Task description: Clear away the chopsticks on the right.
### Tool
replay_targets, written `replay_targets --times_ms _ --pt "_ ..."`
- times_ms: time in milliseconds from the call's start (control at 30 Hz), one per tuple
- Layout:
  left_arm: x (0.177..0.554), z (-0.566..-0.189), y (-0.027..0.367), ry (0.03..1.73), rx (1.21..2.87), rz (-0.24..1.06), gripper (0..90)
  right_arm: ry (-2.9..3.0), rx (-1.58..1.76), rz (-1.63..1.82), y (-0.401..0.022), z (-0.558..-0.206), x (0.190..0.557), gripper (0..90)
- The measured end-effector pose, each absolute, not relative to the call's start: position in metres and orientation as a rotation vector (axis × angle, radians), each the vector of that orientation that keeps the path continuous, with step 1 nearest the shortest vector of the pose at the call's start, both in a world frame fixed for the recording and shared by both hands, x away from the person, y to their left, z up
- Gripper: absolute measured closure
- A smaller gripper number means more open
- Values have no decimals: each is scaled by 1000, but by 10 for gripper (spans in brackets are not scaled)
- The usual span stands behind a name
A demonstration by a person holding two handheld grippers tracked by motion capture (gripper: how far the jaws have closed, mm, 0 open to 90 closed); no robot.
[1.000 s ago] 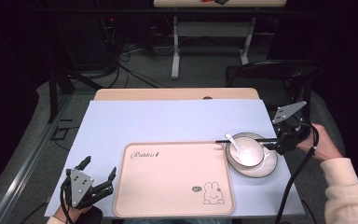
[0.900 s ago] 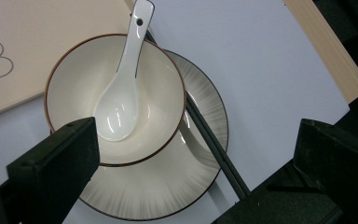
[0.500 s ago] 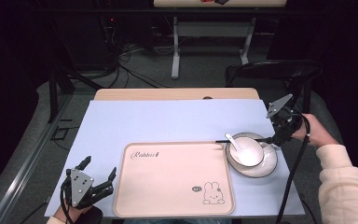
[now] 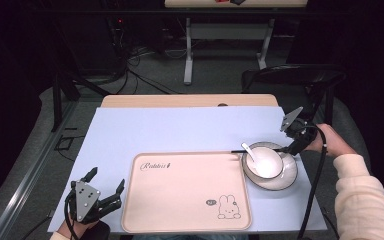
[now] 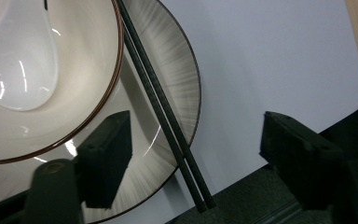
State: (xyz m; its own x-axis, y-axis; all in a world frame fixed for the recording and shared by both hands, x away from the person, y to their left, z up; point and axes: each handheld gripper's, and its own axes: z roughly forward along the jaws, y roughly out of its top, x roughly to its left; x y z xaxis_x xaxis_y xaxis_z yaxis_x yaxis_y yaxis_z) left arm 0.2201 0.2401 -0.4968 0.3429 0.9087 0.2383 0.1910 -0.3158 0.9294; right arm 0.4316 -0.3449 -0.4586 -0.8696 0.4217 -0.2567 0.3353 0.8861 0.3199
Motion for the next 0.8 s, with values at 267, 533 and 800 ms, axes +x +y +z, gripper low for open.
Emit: replay_targets --times_ms 267,533,800 --pt "220 -497 240 984 1738 1038 155 2757 459 298 -340 -478 427 523" --pt "220 -497 240 985 1737 1038 155 2786 408 237 -336 -493 427 677" --pt "220 -497 240 986 1736 1038 155 2802 400 234 -336 -495 428 717"
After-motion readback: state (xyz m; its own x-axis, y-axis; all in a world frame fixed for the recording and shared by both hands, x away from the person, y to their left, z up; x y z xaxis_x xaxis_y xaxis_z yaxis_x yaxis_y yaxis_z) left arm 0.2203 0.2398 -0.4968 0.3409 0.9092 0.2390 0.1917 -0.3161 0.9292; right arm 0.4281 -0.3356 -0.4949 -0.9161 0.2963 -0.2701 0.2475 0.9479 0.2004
